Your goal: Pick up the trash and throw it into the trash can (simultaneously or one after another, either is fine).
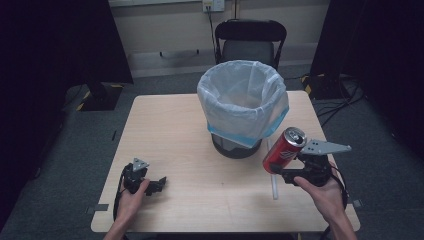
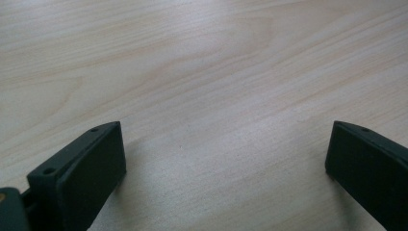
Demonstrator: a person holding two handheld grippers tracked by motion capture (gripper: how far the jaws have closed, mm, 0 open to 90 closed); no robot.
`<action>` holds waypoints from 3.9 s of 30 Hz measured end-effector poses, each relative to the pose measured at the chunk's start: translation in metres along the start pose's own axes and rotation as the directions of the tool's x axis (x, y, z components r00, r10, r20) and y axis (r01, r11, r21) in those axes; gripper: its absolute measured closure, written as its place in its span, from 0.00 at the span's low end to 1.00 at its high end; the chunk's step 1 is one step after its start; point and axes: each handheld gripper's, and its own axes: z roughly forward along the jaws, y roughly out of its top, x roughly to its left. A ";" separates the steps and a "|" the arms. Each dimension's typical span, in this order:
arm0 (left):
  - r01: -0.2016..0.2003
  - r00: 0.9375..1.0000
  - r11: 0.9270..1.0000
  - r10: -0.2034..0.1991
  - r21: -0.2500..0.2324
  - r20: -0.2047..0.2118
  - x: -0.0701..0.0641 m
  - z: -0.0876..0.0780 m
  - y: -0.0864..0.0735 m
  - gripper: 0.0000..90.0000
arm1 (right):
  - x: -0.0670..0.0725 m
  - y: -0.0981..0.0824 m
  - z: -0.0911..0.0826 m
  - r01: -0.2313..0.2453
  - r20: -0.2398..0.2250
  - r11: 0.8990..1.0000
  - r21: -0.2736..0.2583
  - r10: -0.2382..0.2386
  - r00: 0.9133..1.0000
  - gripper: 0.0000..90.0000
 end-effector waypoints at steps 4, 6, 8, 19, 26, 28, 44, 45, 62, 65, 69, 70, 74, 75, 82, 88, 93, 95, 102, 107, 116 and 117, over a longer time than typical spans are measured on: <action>0.000 1.000 1.000 0.000 0.000 -0.001 0.000 0.000 0.000 0.00 | 0.004 0.006 -0.001 0.006 -0.012 1.000 -0.012 -0.006 1.000 0.38; 0.000 1.000 1.000 0.000 0.000 0.000 0.000 0.000 0.000 0.00 | 0.006 0.009 -0.003 0.010 -0.016 1.000 -0.020 -0.011 1.000 0.38; 0.000 1.000 1.000 0.000 0.000 0.000 0.000 0.000 0.000 0.00 | 0.007 0.013 -0.006 0.011 -0.021 1.000 -0.028 -0.012 1.000 0.38; 0.000 1.000 1.000 0.000 0.000 0.000 0.000 0.000 0.000 0.00 | 0.014 0.042 -0.015 0.037 -0.043 0.994 -0.103 -0.042 0.998 0.38; -0.001 1.000 1.000 0.001 0.000 0.000 0.000 0.000 0.000 0.00 | 0.022 0.067 -0.018 0.064 -0.069 0.988 -0.143 -0.075 0.995 0.38; 0.000 1.000 1.000 0.000 0.001 0.000 0.000 0.000 0.000 0.00 | 0.024 0.072 -0.018 0.069 -0.077 0.986 -0.152 -0.081 0.994 0.38; -0.001 1.000 1.000 0.001 0.000 -0.001 0.000 0.000 0.000 0.00 | 0.038 0.111 -0.016 0.085 -0.117 0.974 -0.212 -0.111 0.987 0.38; -0.001 1.000 1.000 0.001 0.000 0.000 0.000 0.000 0.000 0.00 | 0.036 0.114 -0.014 0.078 -0.114 0.974 -0.215 -0.105 0.988 0.38; 0.000 1.000 1.000 0.000 0.001 0.000 0.000 0.000 0.000 0.00 | 0.030 0.154 0.004 0.047 -0.129 0.961 -0.271 -0.085 0.988 0.38; -0.001 1.000 1.000 0.001 0.001 0.000 0.000 0.000 0.000 0.00 | 0.029 0.162 0.010 0.048 -0.122 0.959 -0.279 -0.085 0.989 0.38; -0.001 1.000 1.000 0.001 0.001 -0.001 0.000 0.000 0.000 0.00 | 0.026 0.172 0.018 0.048 -0.114 0.954 -0.294 -0.085 0.990 0.38; 0.000 1.000 1.000 0.000 0.001 0.000 0.000 0.000 0.000 0.00 | 0.026 0.174 0.020 0.050 -0.109 0.953 -0.297 -0.086 0.990 0.38; -0.001 1.000 1.000 0.001 0.001 0.000 0.000 0.000 0.000 0.00 | 0.020 0.181 0.030 0.045 -0.085 0.952 -0.304 -0.074 0.994 0.38; -0.001 1.000 1.000 0.001 0.001 0.000 0.000 0.000 0.000 0.00 | 0.018 0.182 0.033 0.045 -0.080 0.951 -0.305 -0.072 0.994 0.38; -0.001 1.000 1.000 0.001 0.001 0.000 0.000 0.000 0.000 0.00 | 0.004 0.187 0.057 0.052 -0.001 0.961 -0.273 -0.054 0.999 0.38; -0.001 1.000 1.000 0.001 0.001 0.000 0.000 0.000 0.000 0.00 | -0.007 0.187 0.068 0.039 0.055 0.972 -0.231 -0.027 0.998 0.38; 0.000 1.000 1.000 0.000 0.001 0.000 0.000 0.000 0.000 0.00 | -0.015 0.185 0.070 0.024 0.083 0.977 -0.212 -0.006 0.997 0.37; -0.001 1.000 1.000 0.001 0.001 0.000 0.000 0.000 0.000 0.00 | -0.018 0.183 0.070 0.016 0.091 0.977 -0.210 0.003 0.996 0.35; 0.000 1.000 1.000 0.000 0.001 0.000 0.000 0.000 0.000 0.00 | -0.023 0.179 0.067 0.008 0.101 0.977 -0.213 0.014 0.995 0.35; -0.001 1.000 1.000 0.001 0.001 0.000 0.000 0.000 0.000 0.00 | -0.023 0.177 0.067 0.009 0.098 0.977 -0.214 0.012 0.995 0.35; -0.001 1.000 1.000 0.001 0.001 0.000 0.000 0.000 0.000 0.00 | -0.020 0.176 0.061 0.016 0.085 0.977 -0.213 0.002 0.996 0.35; -0.001 1.000 1.000 0.001 0.001 0.001 0.000 0.000 0.000 0.00 | -0.020 0.175 0.060 0.017 0.084 0.977 -0.211 0.001 0.996 0.35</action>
